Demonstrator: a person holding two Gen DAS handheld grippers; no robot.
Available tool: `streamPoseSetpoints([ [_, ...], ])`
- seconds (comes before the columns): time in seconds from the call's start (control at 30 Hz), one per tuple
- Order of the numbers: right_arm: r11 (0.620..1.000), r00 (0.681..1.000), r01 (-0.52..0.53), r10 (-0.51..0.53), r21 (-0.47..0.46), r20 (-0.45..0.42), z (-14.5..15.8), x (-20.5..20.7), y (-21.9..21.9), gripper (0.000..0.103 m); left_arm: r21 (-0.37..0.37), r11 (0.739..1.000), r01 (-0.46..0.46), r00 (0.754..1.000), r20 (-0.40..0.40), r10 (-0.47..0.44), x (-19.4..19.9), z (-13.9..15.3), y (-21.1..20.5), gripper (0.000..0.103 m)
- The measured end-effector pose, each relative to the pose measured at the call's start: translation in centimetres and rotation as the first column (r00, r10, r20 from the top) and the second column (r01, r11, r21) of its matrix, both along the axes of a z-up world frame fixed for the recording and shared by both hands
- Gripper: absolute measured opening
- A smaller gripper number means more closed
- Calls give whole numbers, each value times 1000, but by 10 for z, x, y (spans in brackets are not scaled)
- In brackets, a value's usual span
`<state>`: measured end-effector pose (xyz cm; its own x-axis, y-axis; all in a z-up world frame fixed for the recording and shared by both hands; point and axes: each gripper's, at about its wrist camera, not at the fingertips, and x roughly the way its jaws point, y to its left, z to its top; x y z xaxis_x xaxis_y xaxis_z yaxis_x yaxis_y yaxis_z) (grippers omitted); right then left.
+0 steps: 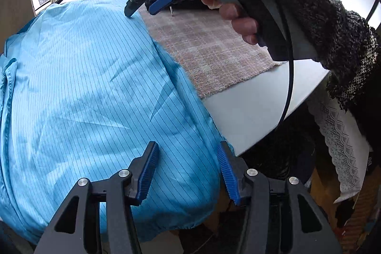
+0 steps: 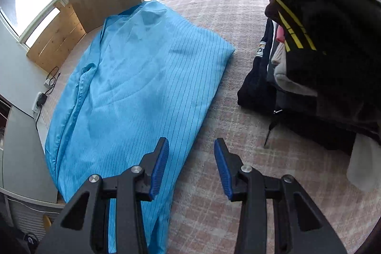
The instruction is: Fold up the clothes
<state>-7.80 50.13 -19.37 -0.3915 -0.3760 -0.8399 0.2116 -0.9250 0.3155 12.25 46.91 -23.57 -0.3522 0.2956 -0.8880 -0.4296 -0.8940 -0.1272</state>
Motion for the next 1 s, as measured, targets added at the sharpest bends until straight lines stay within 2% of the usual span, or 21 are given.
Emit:
streamPoseSetpoints([
  [0.13,1000,1000,-17,18,-10,17,-17,-23,-11,39,-13,1000,-1,1000,-12,0,-6,-2,9,63],
  [0.23,998,999,-36,36,-54,-7,-17,-27,-16,38,-26,1000,4,999,-43,-5,-4,-3,13,61],
  [0.27,997,999,-43,43,-71,0,-17,-28,-18,23,-25,1000,0,999,-55,-1,-4,-3,13,50],
  [0.3,995,999,-50,51,-84,7,-17,-28,-19,4,-8,1000,-1,998,-56,0,-5,-1,10,38],
  [0.33,995,998,-59,59,-77,5,-14,-28,-21,3,20,1000,-2,999,-44,3,-6,-1,5,10],
  [0.37,995,998,-63,63,-74,-3,-10,-27,-24,3,73,997,-11,1000,-5,12,-10,-1,-3,1],
  [0.5,993,997,-67,62,-97,-52,21,-22,-27,3,224,970,-91,994,74,76,-12,6,-39,1],
  [0.57,991,995,-77,69,-109,-71,39,-21,-31,3,272,956,-111,993,73,95,-6,16,-57,1],
  [0.7,991,991,-104,96,-85,-97,65,-21,-45,3,332,927,-173,984,92,150,-10,20,-78,1],
  [0.8,990,992,-90,79,-110,-100,74,-27,-54,3,353,913,-205,979,85,187,-3,23,-99,1],
  [0.93,992,988,-109,102,-63,-112,82,-29,-72,7,353,898,-261,965,85,247,-3,18,-121,1],
  [0.97,998,991,-62,59,-20,-122,83,-27,-68,21,341,900,-270,963,84,257,-5,17,-124,1],
  [1.0,1000,990,2,0,11,-144,82,-23,-60,40,331,904,-271,962,81,259,-5,16,-125,1],
])
